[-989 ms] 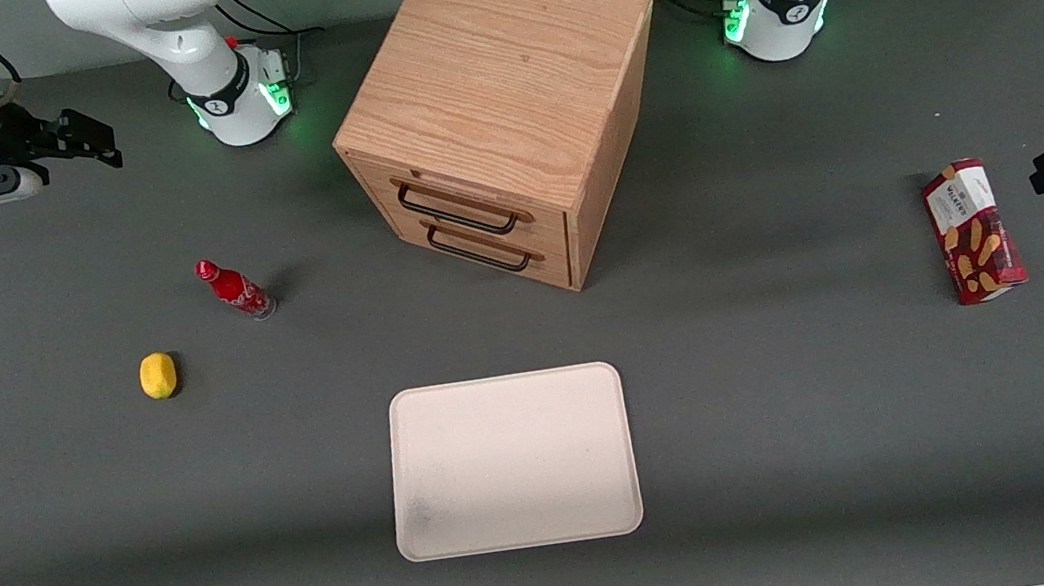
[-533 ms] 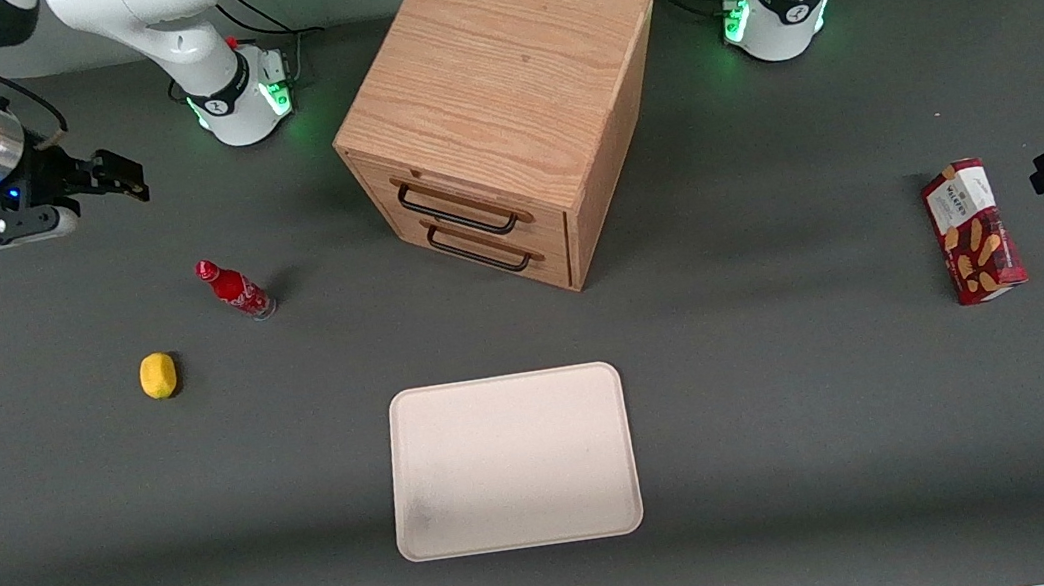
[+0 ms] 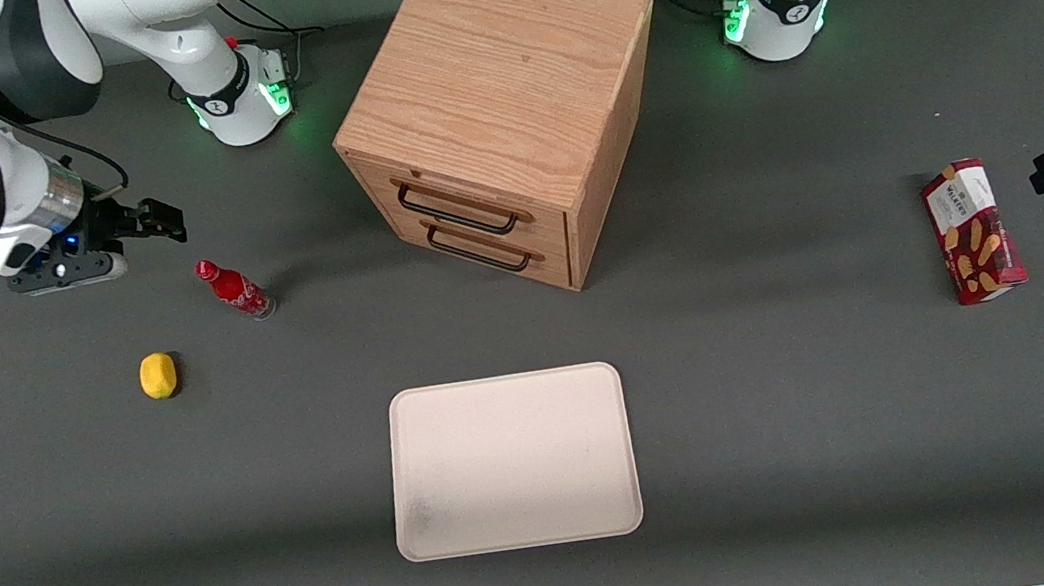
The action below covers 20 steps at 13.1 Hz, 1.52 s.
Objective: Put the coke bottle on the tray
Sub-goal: 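Lower the open right gripper over the red Coca-Cola bottle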
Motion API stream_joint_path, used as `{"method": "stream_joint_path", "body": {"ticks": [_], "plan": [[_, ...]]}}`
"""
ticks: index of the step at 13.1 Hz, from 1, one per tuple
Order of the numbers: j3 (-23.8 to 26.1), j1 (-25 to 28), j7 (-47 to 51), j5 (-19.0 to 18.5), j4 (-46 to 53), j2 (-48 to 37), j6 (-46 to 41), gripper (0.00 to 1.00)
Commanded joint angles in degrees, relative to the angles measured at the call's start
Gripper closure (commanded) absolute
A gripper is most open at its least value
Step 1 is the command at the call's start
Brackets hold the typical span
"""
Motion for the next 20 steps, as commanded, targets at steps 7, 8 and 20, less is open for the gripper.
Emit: {"method": "stream_joint_path", "body": {"ticks": [7, 8, 20], "plan": [[0.0, 0.7, 0.3, -0.7, -9.9, 3.5, 16.7, 0.0], [0.0, 1.0, 0.3, -0.7, -10.2, 4.6, 17.9, 0.0], [0.0, 1.6, -0.2, -0.9, -11.8, 7.1, 21.2, 0.65]]}}
